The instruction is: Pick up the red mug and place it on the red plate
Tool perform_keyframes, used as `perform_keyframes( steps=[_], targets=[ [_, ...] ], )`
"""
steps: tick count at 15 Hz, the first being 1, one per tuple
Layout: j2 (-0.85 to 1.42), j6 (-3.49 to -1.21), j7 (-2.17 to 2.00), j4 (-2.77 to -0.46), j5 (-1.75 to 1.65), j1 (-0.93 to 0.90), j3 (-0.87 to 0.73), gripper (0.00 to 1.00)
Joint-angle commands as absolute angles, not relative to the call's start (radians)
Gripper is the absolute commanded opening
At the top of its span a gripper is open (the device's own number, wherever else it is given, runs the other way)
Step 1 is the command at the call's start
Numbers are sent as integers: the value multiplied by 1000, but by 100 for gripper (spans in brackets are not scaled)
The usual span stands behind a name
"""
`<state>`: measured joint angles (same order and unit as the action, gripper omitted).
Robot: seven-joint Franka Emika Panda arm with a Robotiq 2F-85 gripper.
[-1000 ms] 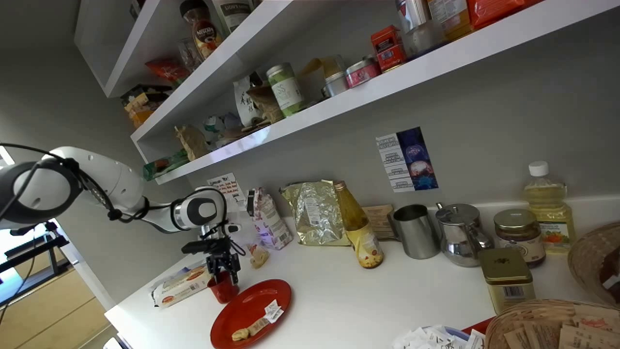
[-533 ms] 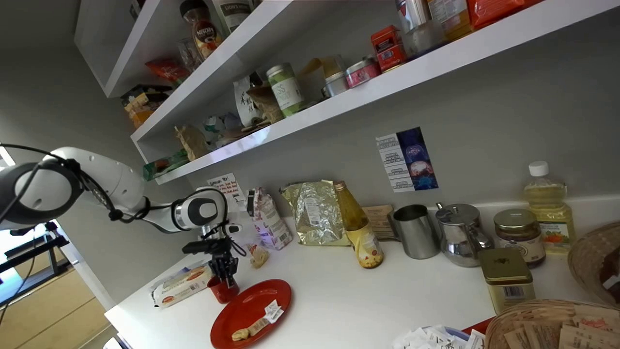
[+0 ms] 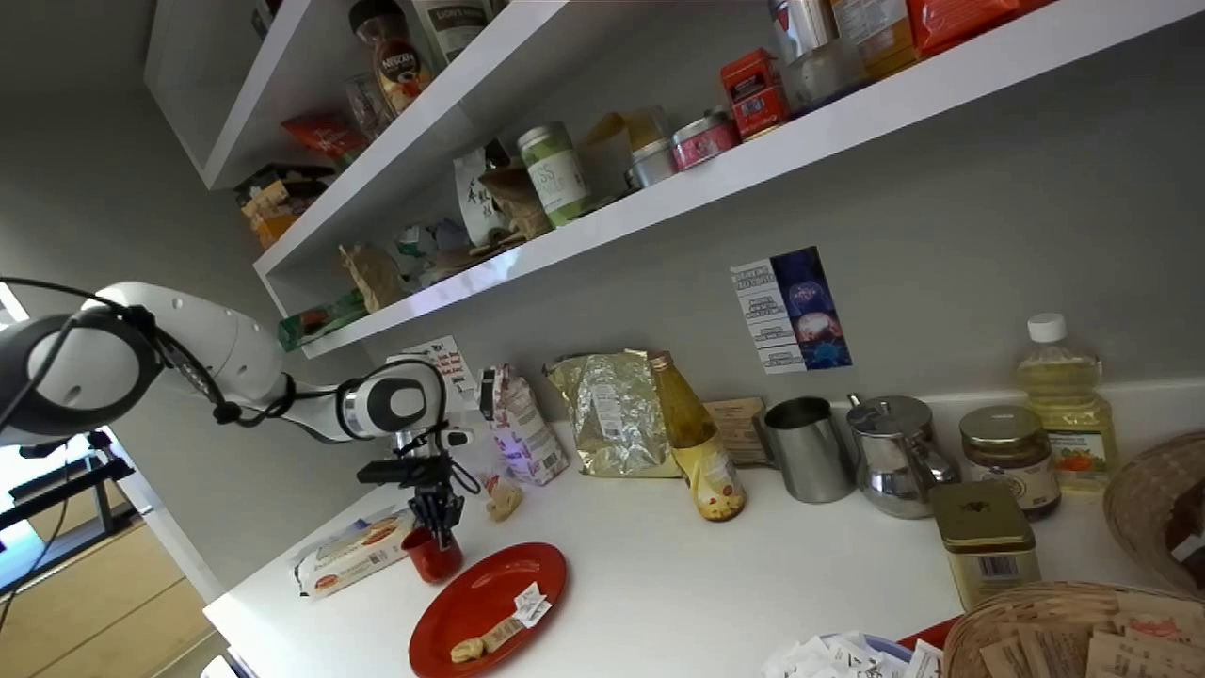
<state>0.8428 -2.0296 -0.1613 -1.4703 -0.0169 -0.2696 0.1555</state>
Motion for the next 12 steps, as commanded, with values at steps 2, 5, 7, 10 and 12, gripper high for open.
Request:
perform_keyframes(
  steps=[2,5,7,10,12],
  targets=[
    [767,-2001,-142,-1424,4,-266,155,2],
    [713,-2002,-152,-1421,-8,-271,144,2],
    [682,-1997,-155,-1434,-10,-269,140,2],
    [639,-1995,-161,-1484,-11,-262,130,2],
    [616,-2002,-162,-1526,-8,-253,121,2]
  ],
)
